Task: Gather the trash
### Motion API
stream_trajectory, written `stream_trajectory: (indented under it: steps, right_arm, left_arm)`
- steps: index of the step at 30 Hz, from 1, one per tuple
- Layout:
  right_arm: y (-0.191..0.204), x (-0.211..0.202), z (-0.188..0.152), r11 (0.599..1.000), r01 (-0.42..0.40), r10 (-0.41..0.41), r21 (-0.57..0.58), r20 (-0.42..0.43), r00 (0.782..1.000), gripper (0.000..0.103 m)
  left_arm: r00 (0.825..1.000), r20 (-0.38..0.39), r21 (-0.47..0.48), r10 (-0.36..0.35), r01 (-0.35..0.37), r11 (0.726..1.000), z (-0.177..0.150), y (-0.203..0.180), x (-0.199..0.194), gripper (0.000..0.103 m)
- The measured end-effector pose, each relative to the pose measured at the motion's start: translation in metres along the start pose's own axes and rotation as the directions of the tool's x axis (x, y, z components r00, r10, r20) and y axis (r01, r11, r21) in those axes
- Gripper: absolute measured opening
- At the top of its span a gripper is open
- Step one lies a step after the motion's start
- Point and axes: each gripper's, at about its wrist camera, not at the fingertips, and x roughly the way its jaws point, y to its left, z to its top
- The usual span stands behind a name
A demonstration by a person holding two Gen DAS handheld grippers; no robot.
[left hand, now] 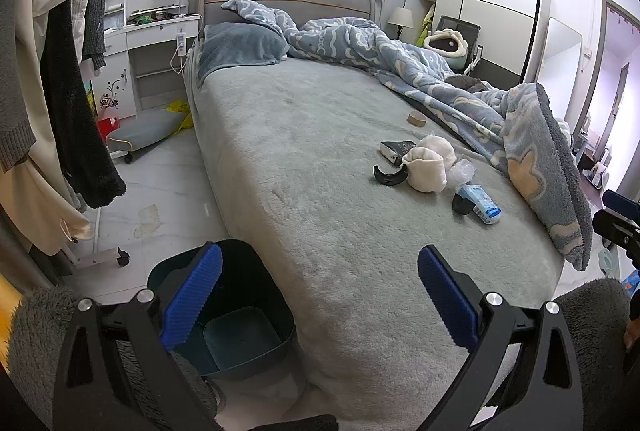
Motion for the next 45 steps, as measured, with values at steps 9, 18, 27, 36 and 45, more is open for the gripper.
stream_trajectory:
  steps: [9,18,27,36,45]
  right_arm:
    - [0.0004,-0.0003,0.0000,1.000,-0.001,0.001,0.001,-0.001,1.000,0.100]
    - [0.0000,-0.0006,0.0004,1.000,-0.002,0.002,0.001,0.000,1.000,0.100]
    - [0.0005,-0.0001,0.0007,1.000,-0.001,0.001,0.000,-0.001,1.000,0.100]
    - [0.0008,0.0001,0.0006,1.000,-0.001,0.001,0.001,-0.002,1.000,0.100]
    - [0.0005,0.0005,0.0004,1.000,0.000,0.000,0.001,-0.003,1.000,0.100]
  left_arm:
    - [1.000,-0.001,-0.001,-0.001,0.001,1.000,0.0000,-0.0001,0.0001,0.100]
    - [1.000,-0.002,0.000,-0.001,0.001,1.000,-0.0001,-0.0001,0.0001,0.100]
    - [1.000,-0.007,-0.006,-0.005,0.005,1.000,-0.0054,-0.0046,0.0027,0.100]
    - [1.000,-0.008,-0.006,-0.006,0.005,1.000,-0.0056,-0.0044,0.0029,0.100]
    - [1.000,-0.011,-0.009,-0.007,0.007,1.000,-0.0050,-0.0039,0.0032,0.100]
